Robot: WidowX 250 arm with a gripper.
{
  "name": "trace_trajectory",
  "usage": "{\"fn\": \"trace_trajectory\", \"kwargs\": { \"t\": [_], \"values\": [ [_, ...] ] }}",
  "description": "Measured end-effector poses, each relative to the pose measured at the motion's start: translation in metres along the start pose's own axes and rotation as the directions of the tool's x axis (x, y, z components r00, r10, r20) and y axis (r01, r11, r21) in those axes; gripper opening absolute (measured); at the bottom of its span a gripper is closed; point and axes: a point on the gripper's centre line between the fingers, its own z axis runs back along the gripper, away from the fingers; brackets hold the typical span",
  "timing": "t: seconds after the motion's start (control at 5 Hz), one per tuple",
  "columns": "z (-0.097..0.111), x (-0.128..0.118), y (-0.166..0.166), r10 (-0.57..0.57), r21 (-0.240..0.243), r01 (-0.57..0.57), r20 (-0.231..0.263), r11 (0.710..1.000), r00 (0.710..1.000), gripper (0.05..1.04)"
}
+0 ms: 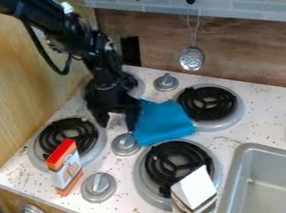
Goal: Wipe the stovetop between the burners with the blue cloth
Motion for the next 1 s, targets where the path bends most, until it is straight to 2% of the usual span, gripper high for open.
{"fn": "trace_trajectory", "kwargs": {
  "t": [0.2,0.4,0.6,0.8,1.0],
  "values": [
    [0.003,0.004,0.018,0.018,0.024,-0.018,0.009,1.000,1.000,1.001],
    [0.003,0.004,0.020,0.011,0.039,-0.011,0.003,0.999,1.000,1.001],
    [0.020,0.001,0.017,0.013,0.019,-0.013,0.006,1.000,1.000,1.001],
    [0.059,0.000,0.005,-0.006,-0.054,0.009,0.049,0.998,0.999,1.001],
    [0.113,-0.014,-0.010,-0.029,-0.114,0.039,0.090,0.993,0.996,1.001]
  ]
}}
